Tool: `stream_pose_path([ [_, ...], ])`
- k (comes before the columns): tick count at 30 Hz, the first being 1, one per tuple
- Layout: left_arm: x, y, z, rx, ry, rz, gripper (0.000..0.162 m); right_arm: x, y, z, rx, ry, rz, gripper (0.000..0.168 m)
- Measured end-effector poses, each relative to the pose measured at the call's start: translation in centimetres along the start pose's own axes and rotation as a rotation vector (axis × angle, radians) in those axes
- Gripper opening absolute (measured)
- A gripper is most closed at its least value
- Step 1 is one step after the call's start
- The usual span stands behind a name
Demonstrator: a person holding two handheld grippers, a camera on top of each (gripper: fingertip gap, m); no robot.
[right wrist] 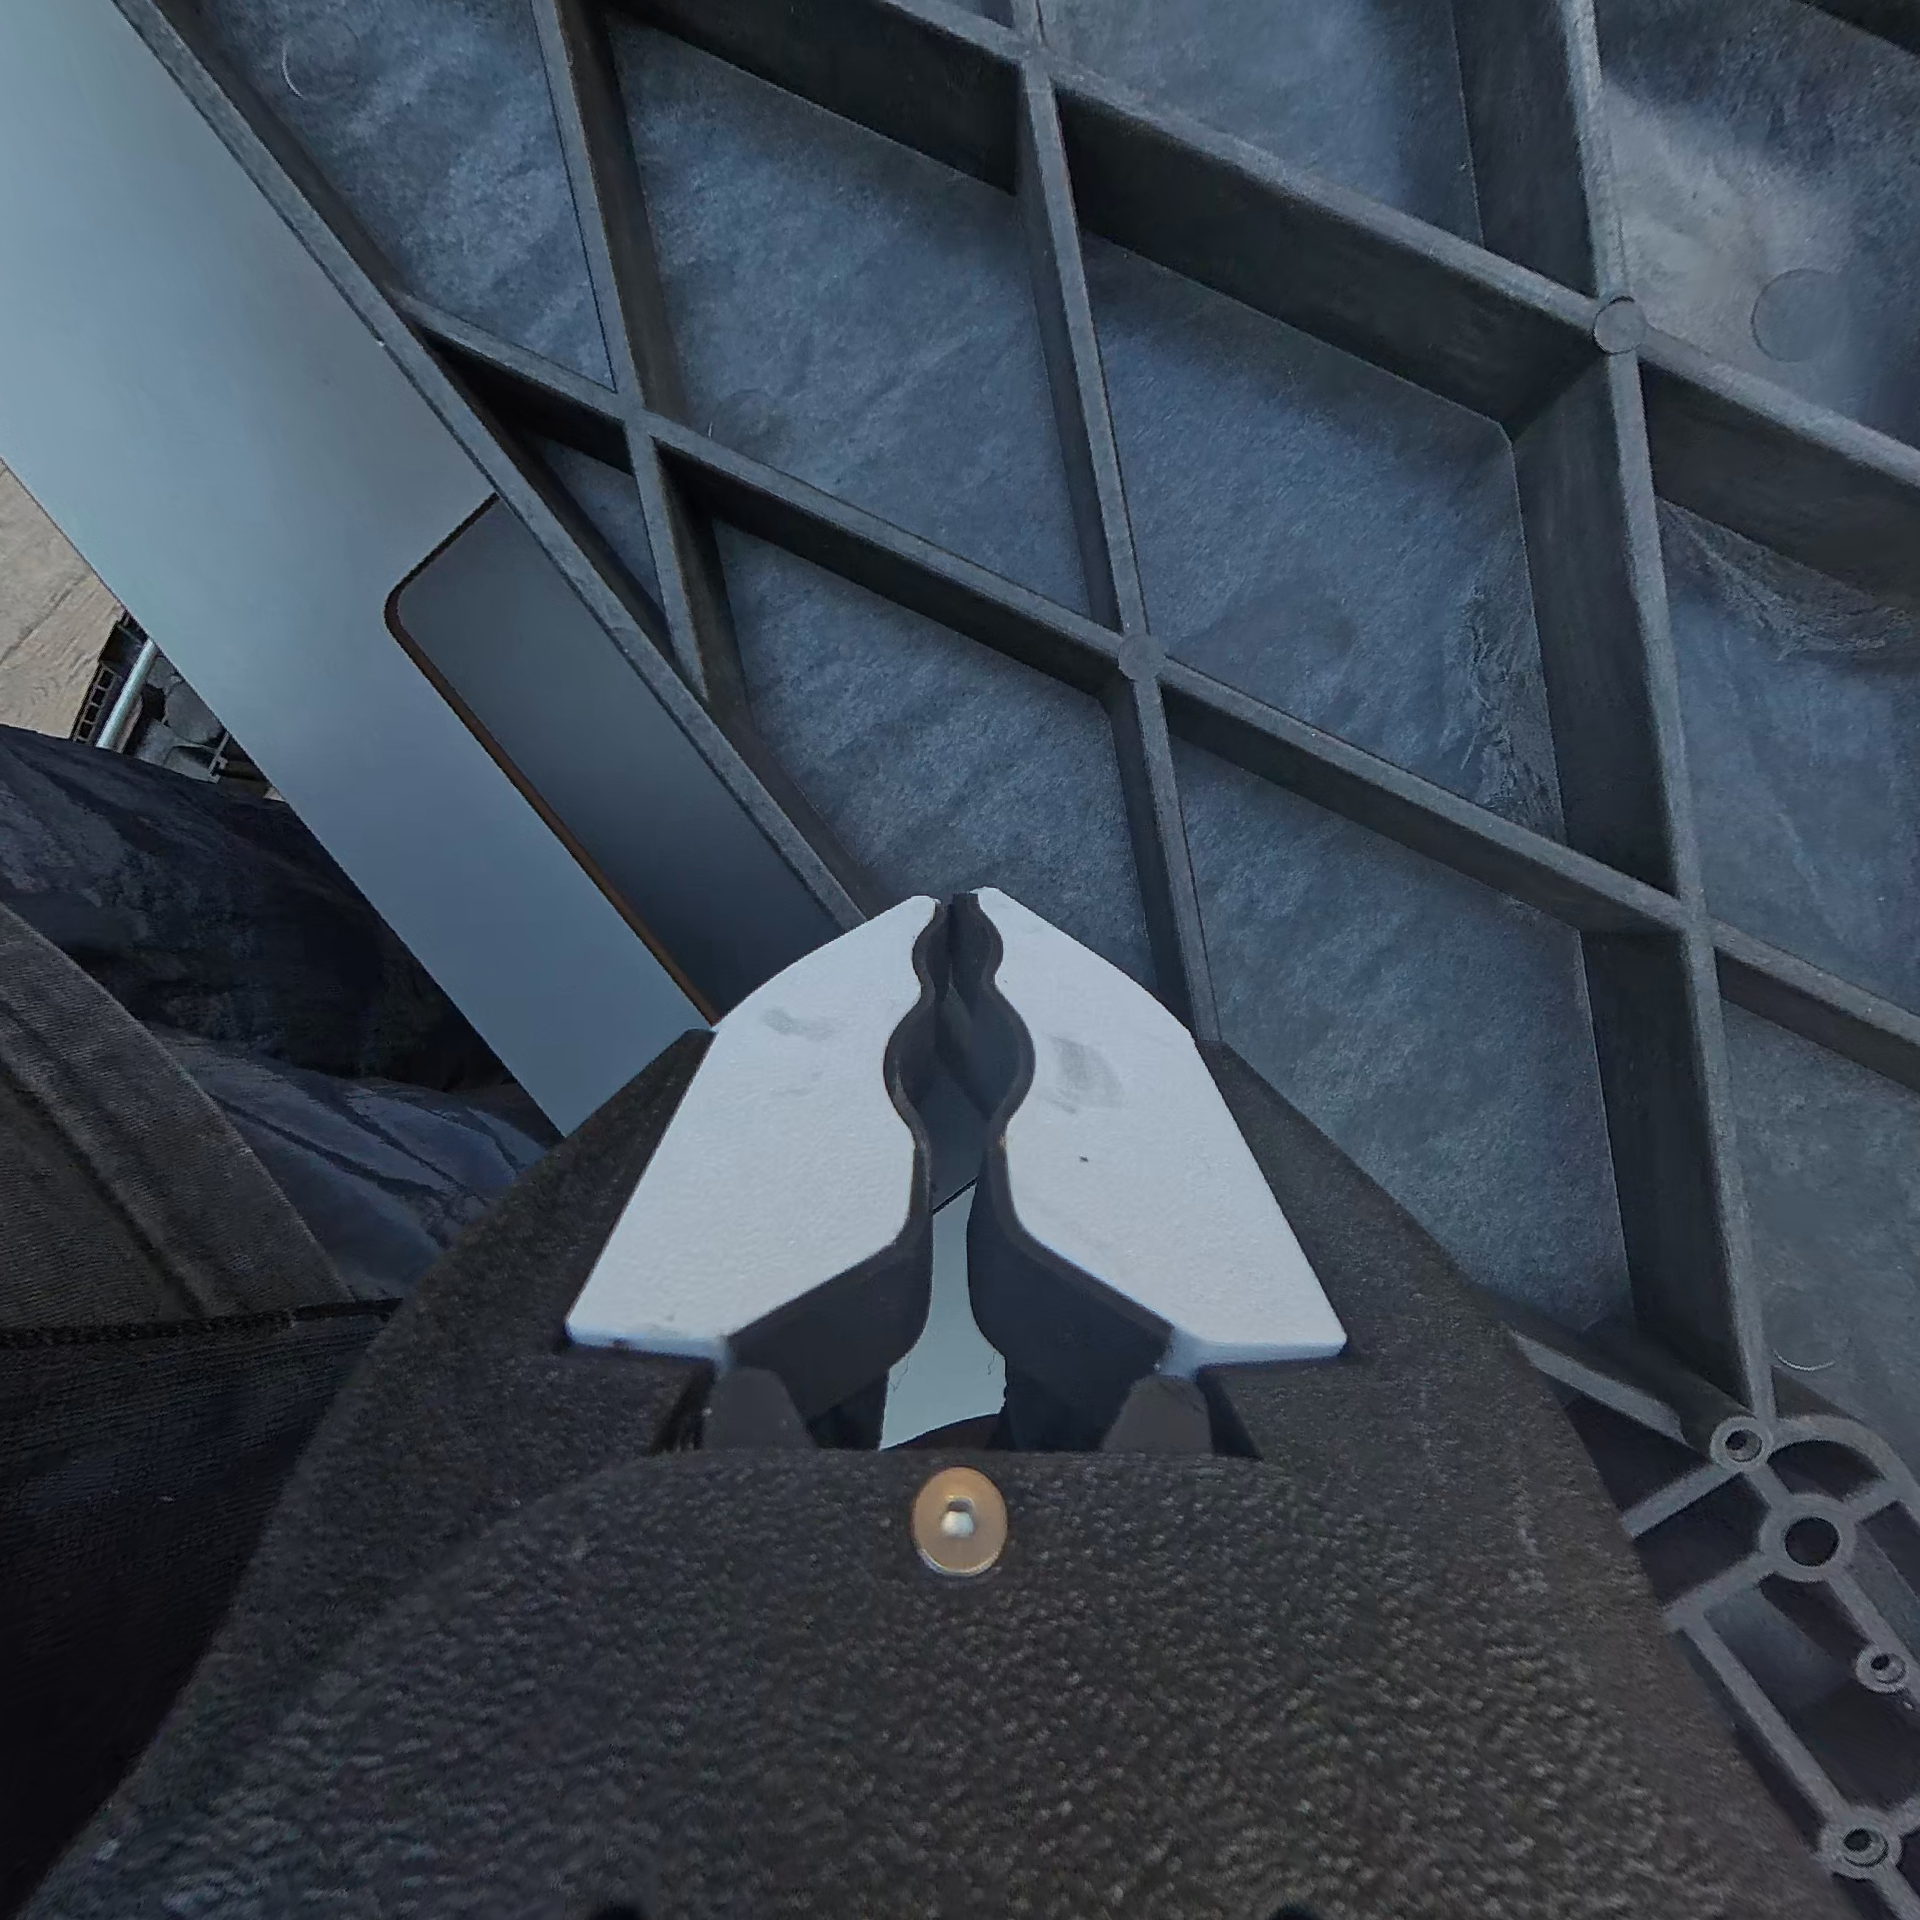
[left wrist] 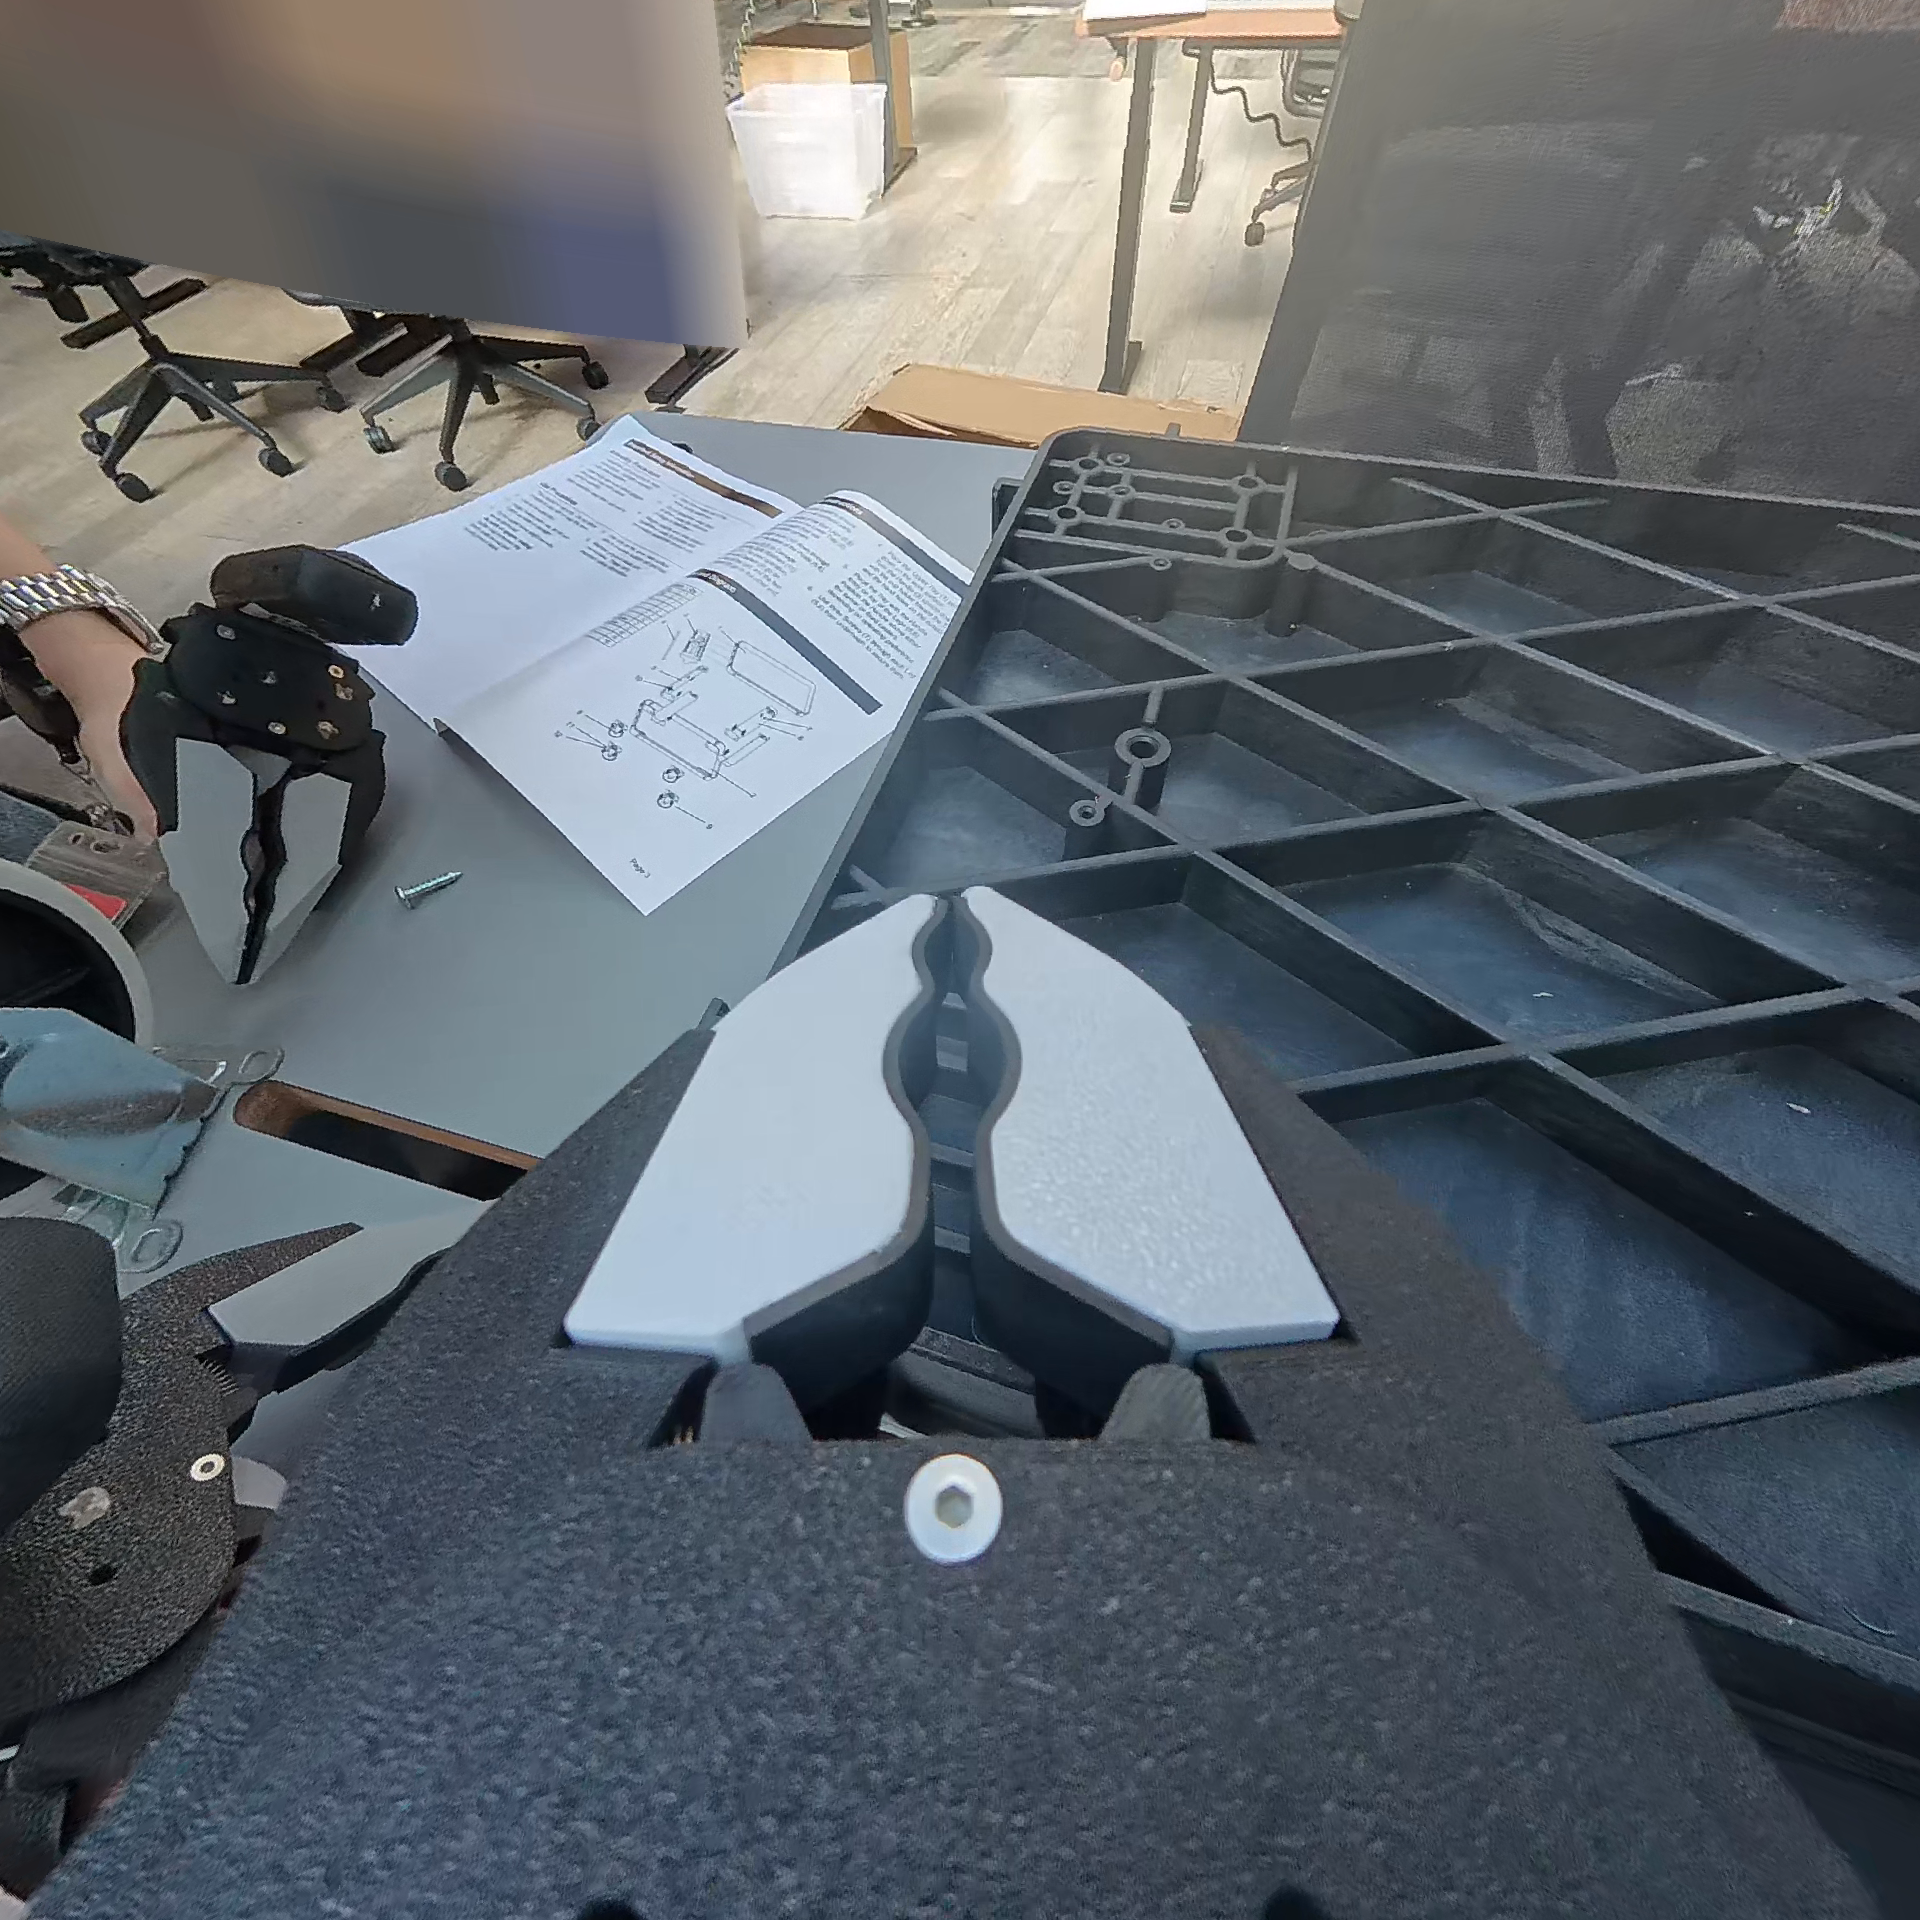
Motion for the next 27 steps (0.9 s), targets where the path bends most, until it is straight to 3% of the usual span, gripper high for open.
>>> stream_pose_path([
  [8, -0.1, -1.2, 3.2, 0.096, -0.128, -0.027, 0.000, 0.1, 0.0, 0.0, 0.010, -0.001, 0.004, 0.000],
  [19, -3.1, -6.4, 10.9, 0.343, -0.386, -0.110, 0.000, 0.4, 0.0, 0.3, -0.002, -0.021, -0.016, 0.000],
  [27, -3.3, -8.5, 11.7, 0.414, -0.405, -0.218, 0.000, 0.8, 0.0, 0.7, -0.001, -0.043, -0.039, 0.000],
])
Point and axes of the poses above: each gripper's, where its closed fingertips meet, x out along the fingers, y out of its top, z = x × y across the jaws, the point moved 2 cm from there along -x, back along the fingers, and after that the axes turned 4 degrees about x, right-handed, at the moved point
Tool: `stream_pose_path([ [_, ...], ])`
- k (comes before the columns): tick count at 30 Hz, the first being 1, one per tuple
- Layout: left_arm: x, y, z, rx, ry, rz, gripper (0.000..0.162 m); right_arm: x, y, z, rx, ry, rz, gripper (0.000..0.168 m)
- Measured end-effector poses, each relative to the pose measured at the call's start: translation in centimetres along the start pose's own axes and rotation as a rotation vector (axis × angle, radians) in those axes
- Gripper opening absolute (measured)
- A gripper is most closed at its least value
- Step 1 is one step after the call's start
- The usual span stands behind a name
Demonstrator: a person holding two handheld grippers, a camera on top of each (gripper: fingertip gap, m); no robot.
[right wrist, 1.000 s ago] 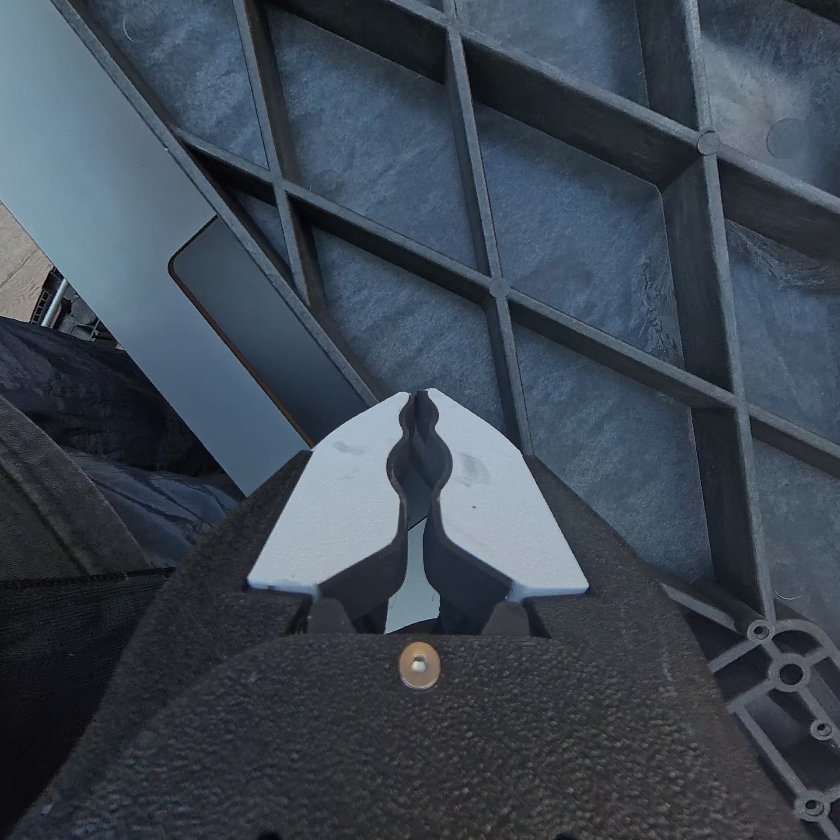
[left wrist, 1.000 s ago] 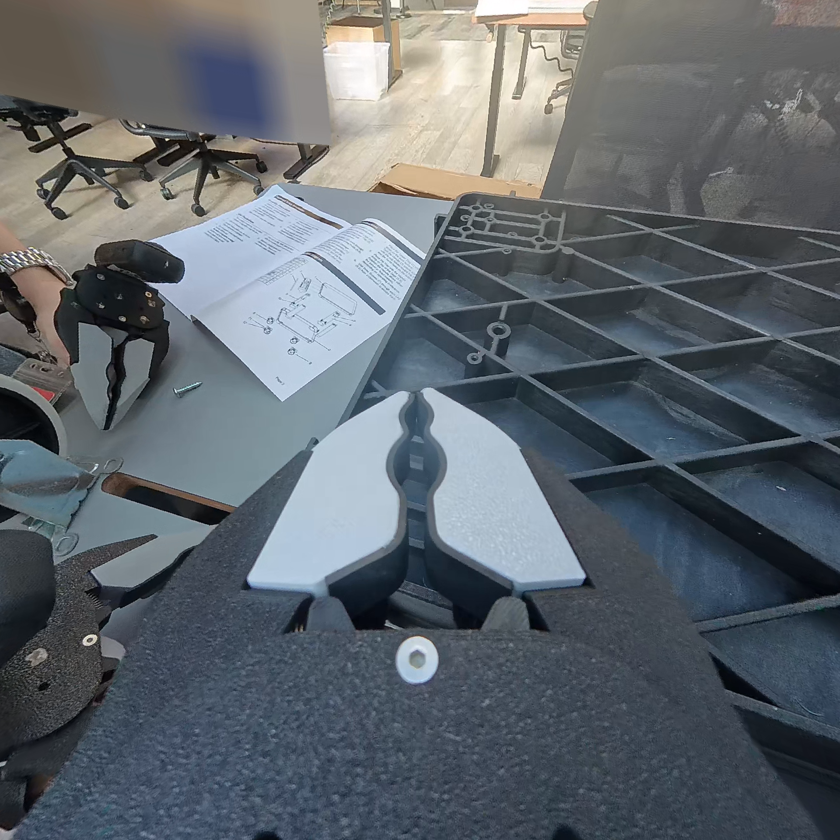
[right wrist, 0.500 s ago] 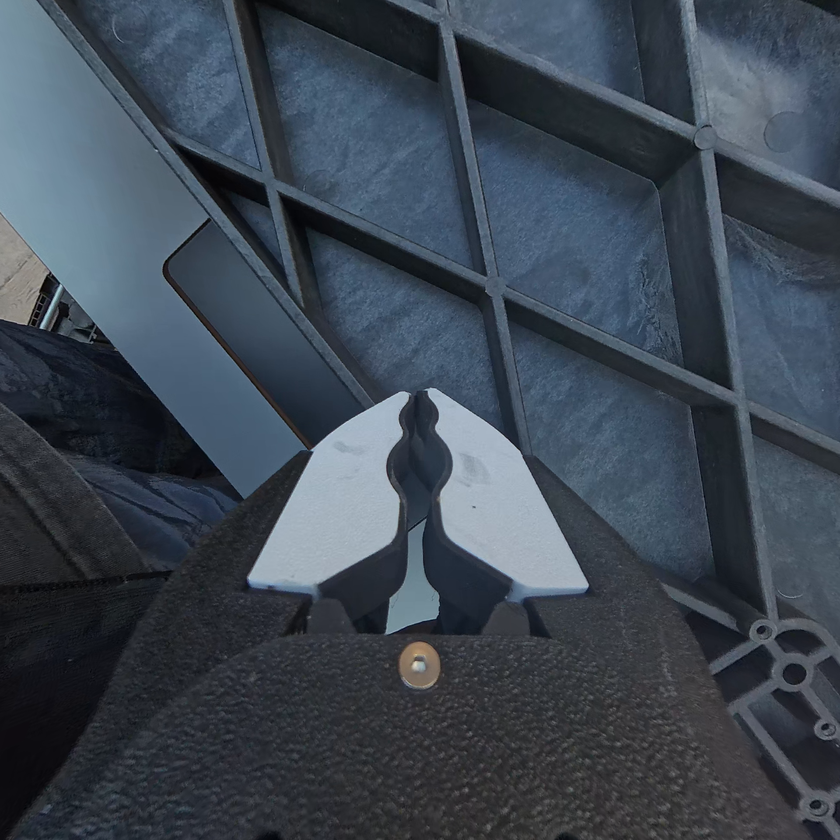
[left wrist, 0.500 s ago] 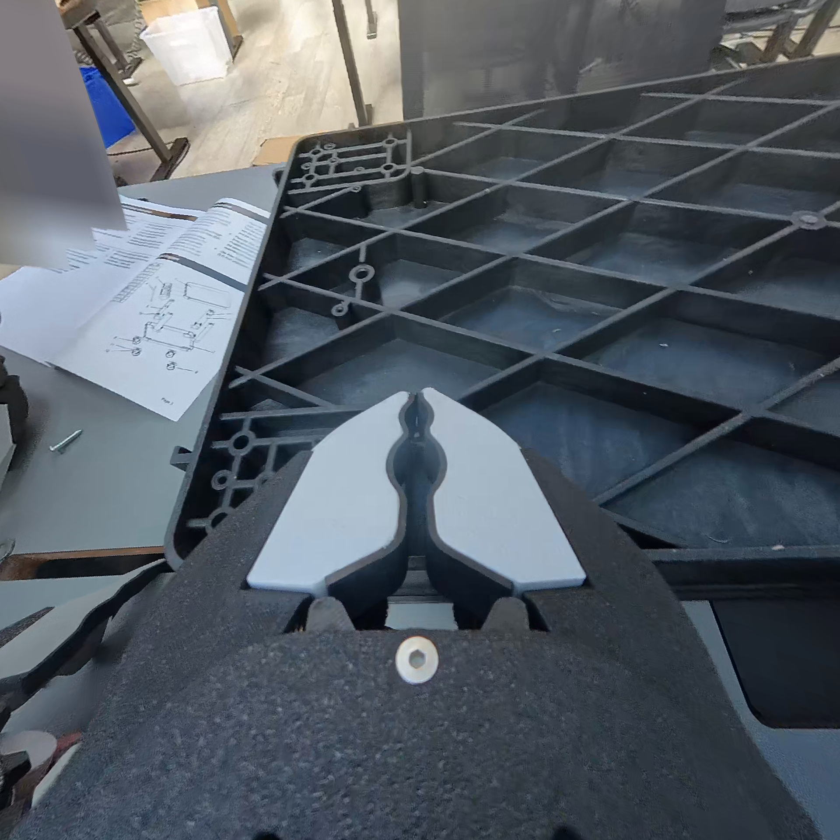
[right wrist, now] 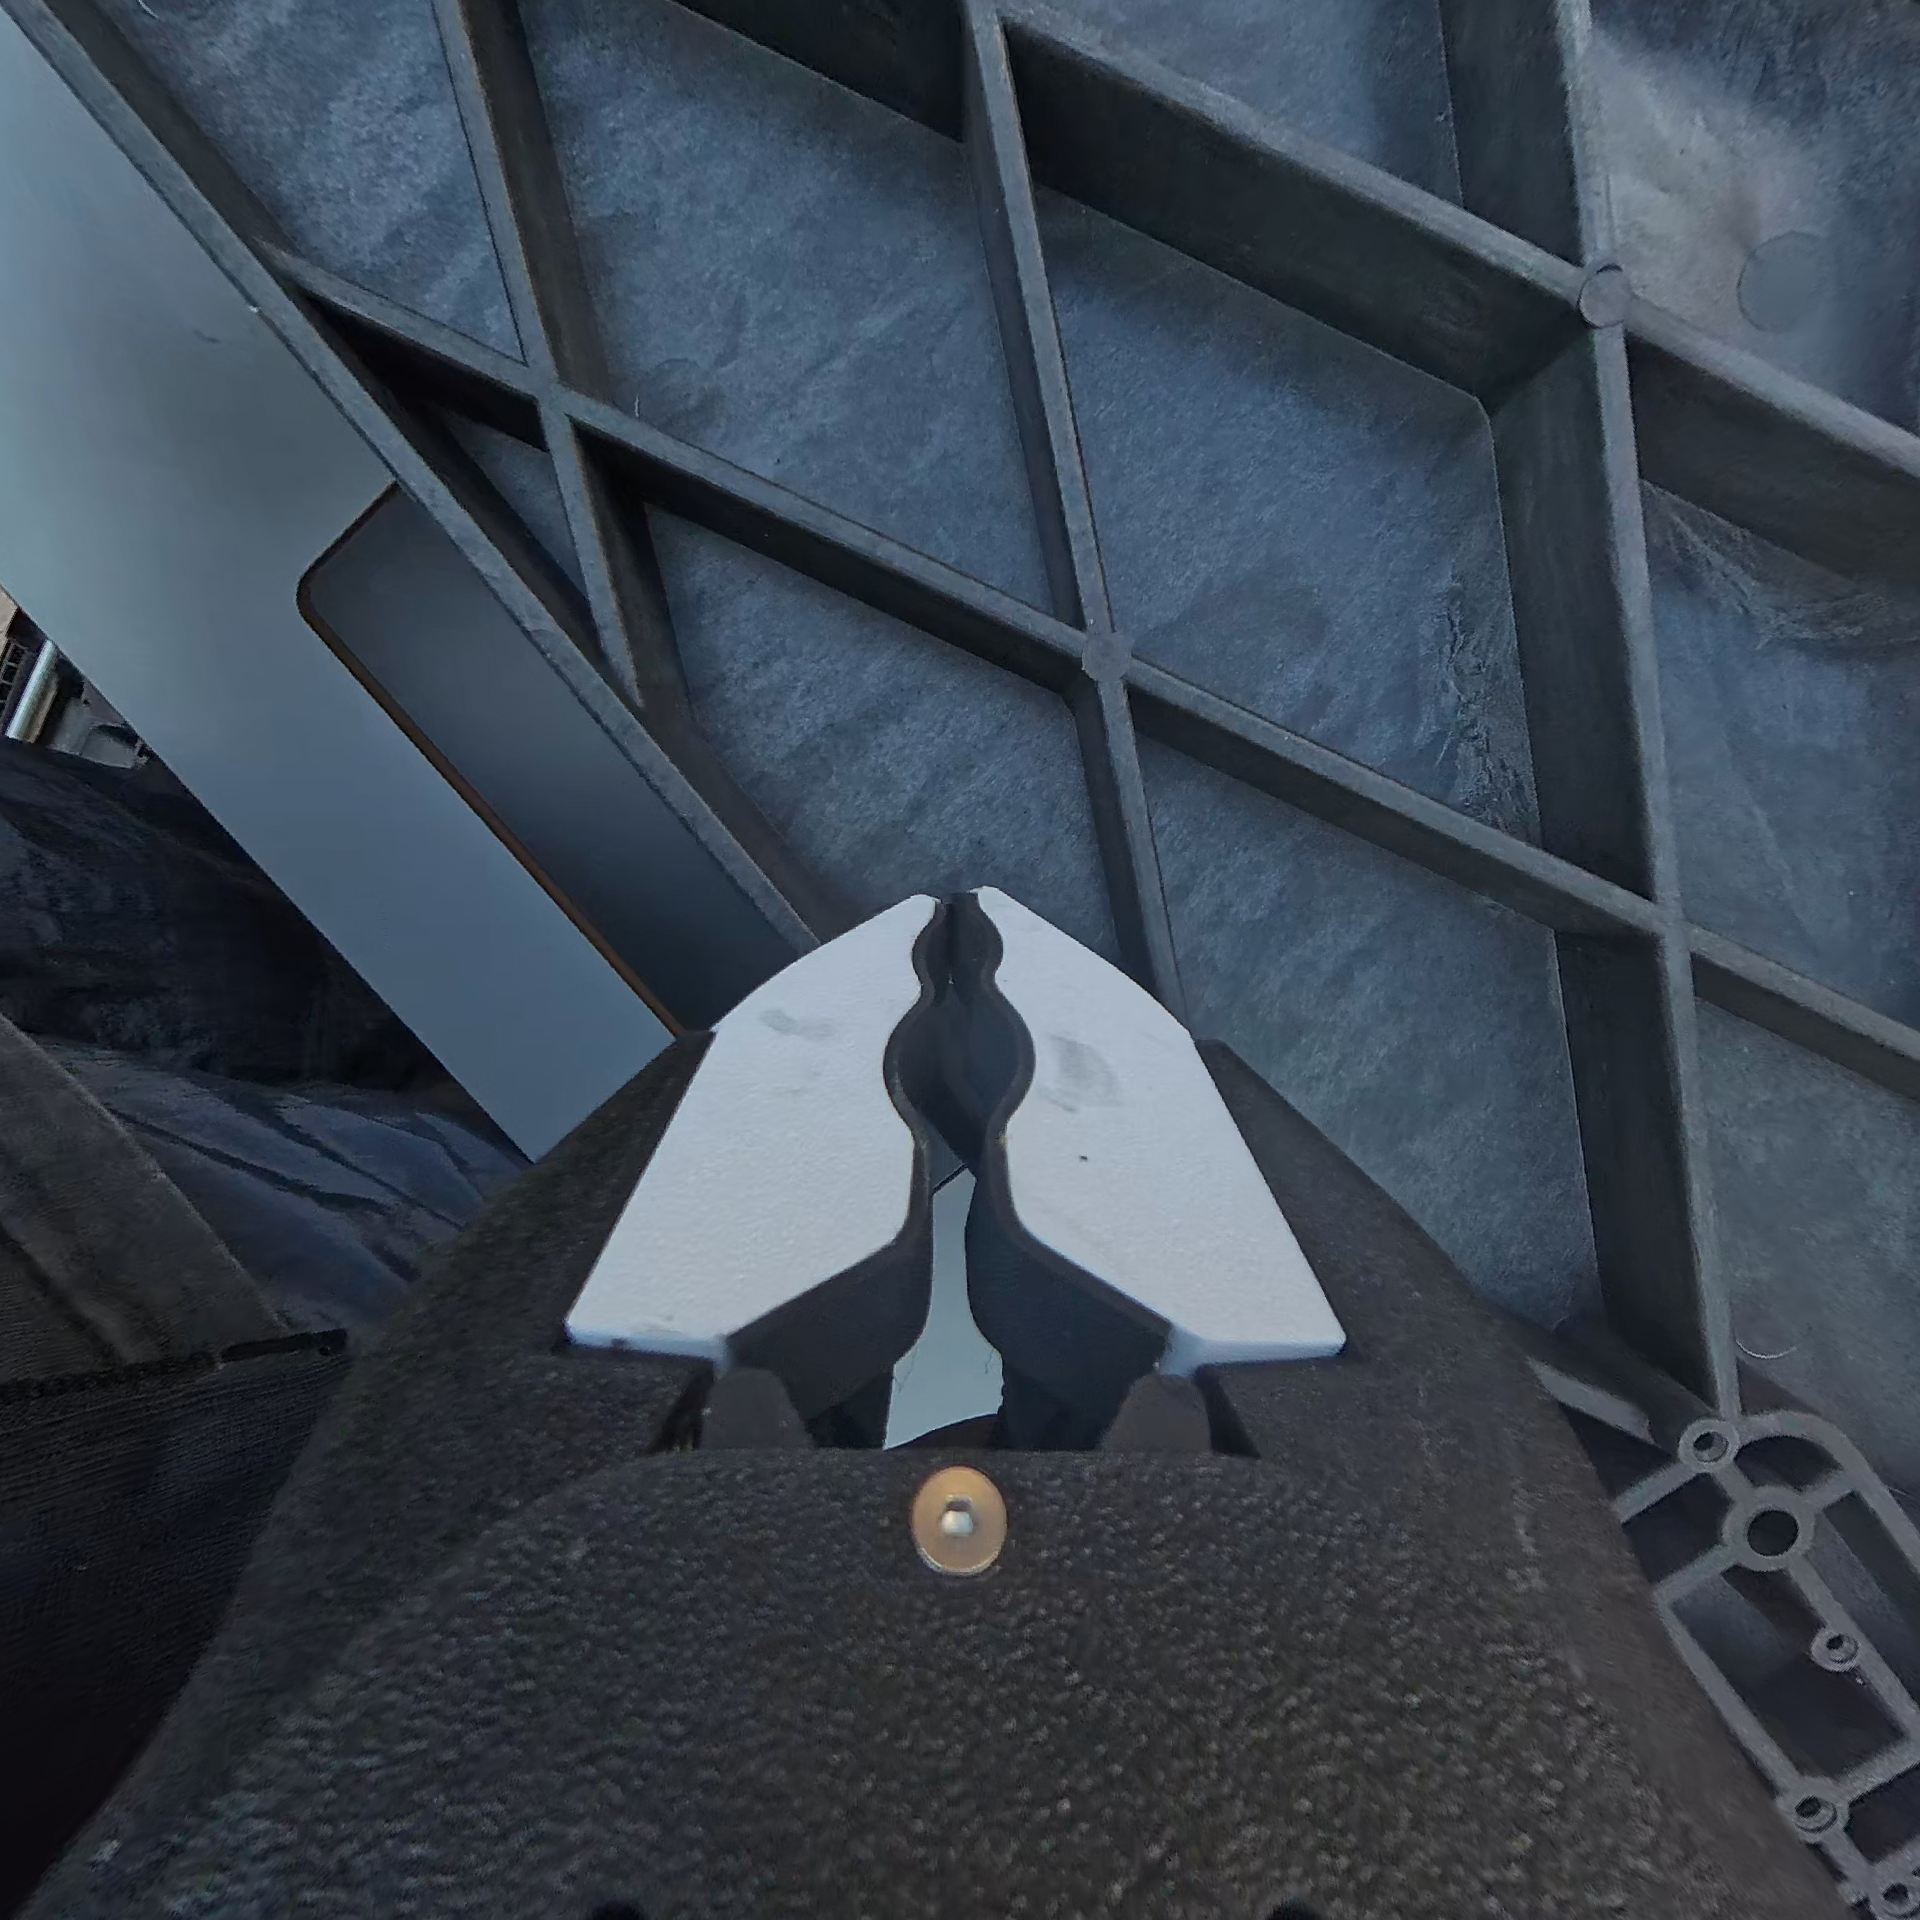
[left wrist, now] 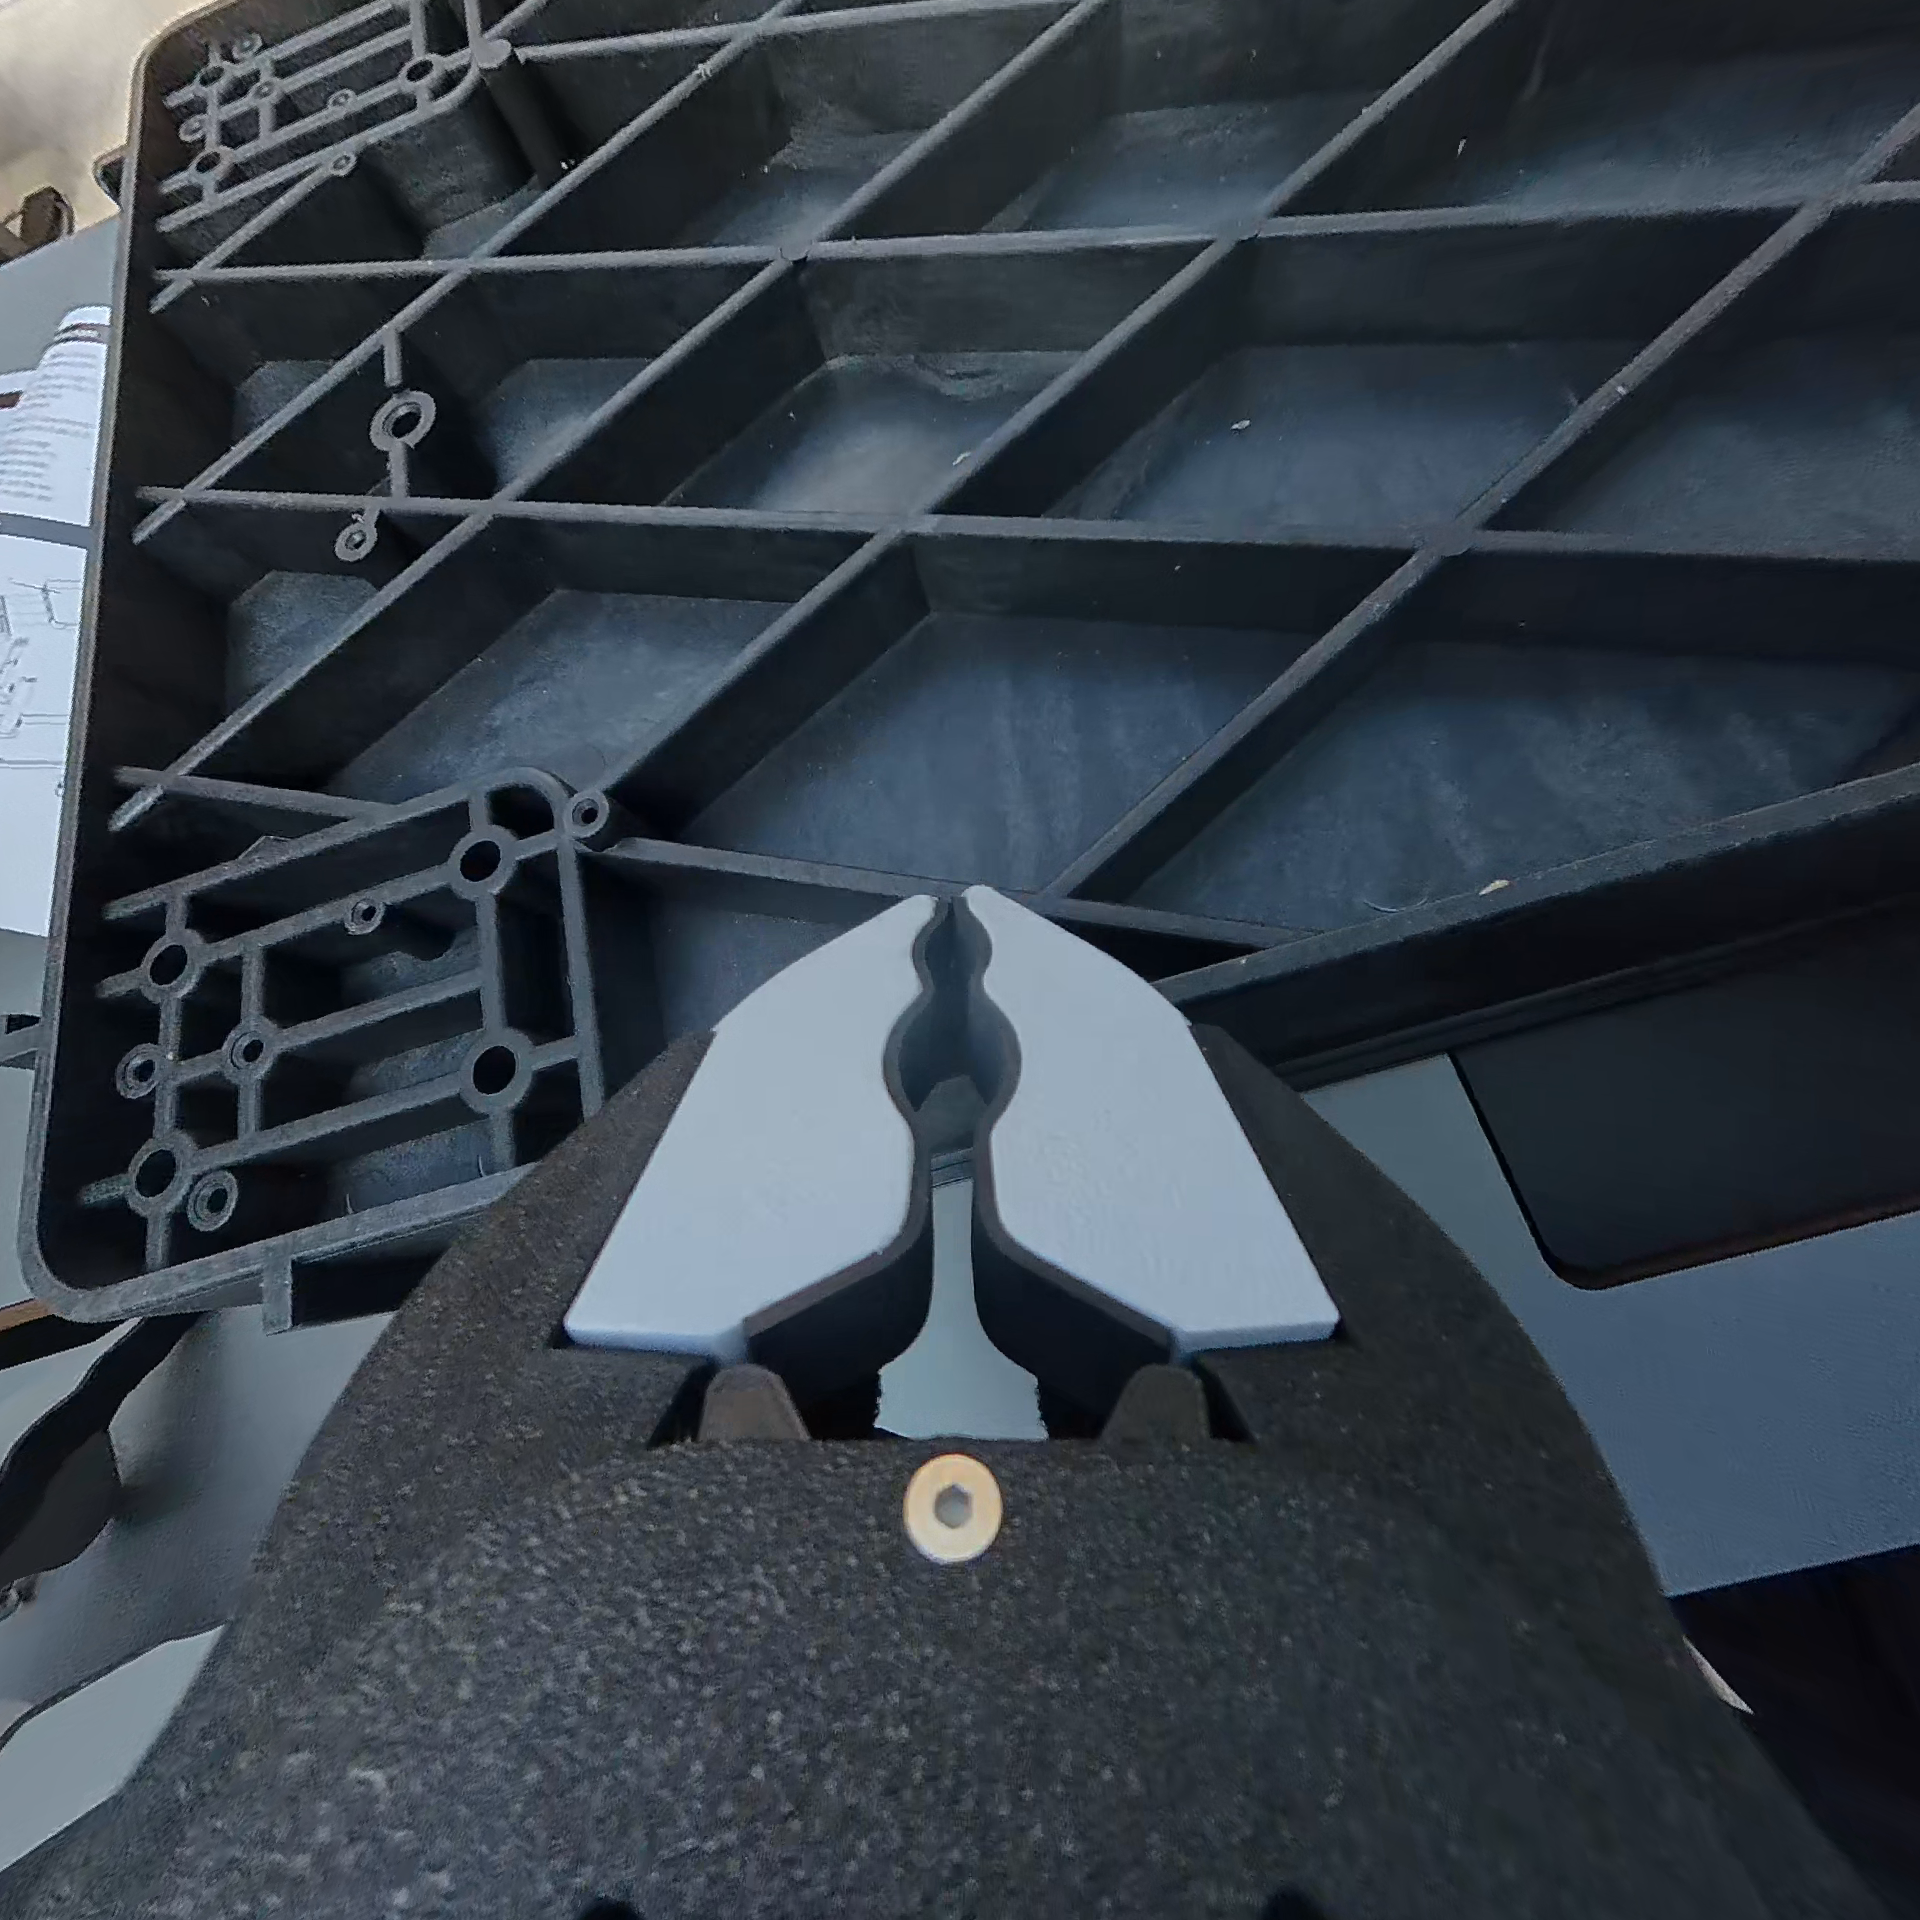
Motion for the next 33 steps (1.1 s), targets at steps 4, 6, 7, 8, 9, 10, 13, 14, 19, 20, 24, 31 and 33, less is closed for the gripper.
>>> stream_pose_path([
  [4, 0.0, 0.0, 0.0, -0.003, -0.015, -0.018, 0.000, 0.3, 0.0, 0.2, 0.006, -0.011, -0.013, 0.000],
  [6, 0.0, 0.0, 0.0, -0.002, -0.020, -0.025, 0.000, 0.4, 0.0, 0.3, 0.003, -0.015, -0.021, 0.000],
  [7, 0.0, 0.0, 0.0, 0.000, -0.023, -0.031, 0.000, 0.4, 0.0, 0.3, -0.004, -0.019, -0.024, 0.000],
  [8, 0.0, 0.0, 0.0, 0.004, -0.025, -0.041, 0.000, 0.4, 0.0, 0.3, -0.009, -0.023, -0.028, 0.000],
  [9, 0.0, 0.0, -0.1, 0.011, -0.022, -0.056, 0.000, 0.4, -0.1, 0.4, -0.014, -0.030, -0.035, 0.000],
  [10, 0.1, 0.0, -0.2, 0.016, -0.019, -0.069, 0.000, 0.4, -0.1, 0.5, -0.016, -0.038, -0.041, 0.000],
  [13, 0.1, 0.8, -0.3, 0.030, -0.019, -0.074, 0.000, 0.2, -0.1, 0.9, -0.002, -0.051, -0.047, 0.000],
  [14, 0.2, 1.1, -0.2, 0.040, -0.029, -0.075, 0.000, 0.2, -0.2, 1.0, 0.000, -0.058, -0.056, 0.000],
  [19, 1.0, 1.5, 0.5, 0.110, -0.069, -0.142, 0.000, 0.3, -0.4, 1.9, 0.003, -0.084, -0.085, 0.000],
  [20, 1.2, 1.3, 0.7, 0.124, -0.073, -0.170, 0.000, 0.4, -0.5, 1.8, 0.002, -0.075, -0.094, 0.000],
  [24, 1.3, 1.3, 0.9, 0.151, -0.078, -0.212, 0.000, 0.5, -0.3, 1.8, -0.013, -0.081, -0.101, 0.000],
  [31, 1.8, 1.6, 0.9, 0.198, -0.117, -0.288, 0.000, 0.0, 1.6, 2.1, -0.024, -0.092, -0.058, 0.000],
  [33, 1.9, 1.7, 1.1, 0.211, -0.142, -0.306, 0.000, 0.0, 2.0, 2.2, -0.030, -0.090, -0.051, 0.000],
])
Point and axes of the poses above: each gripper's, where its closed fingertips meet, x out along the fingers, y out of its top, z = x × y across the jaws, the point moved 2 cm from there along -x, back along the fingers, and after that the axes turned 4 degrees about x, right-handed, at the moved point
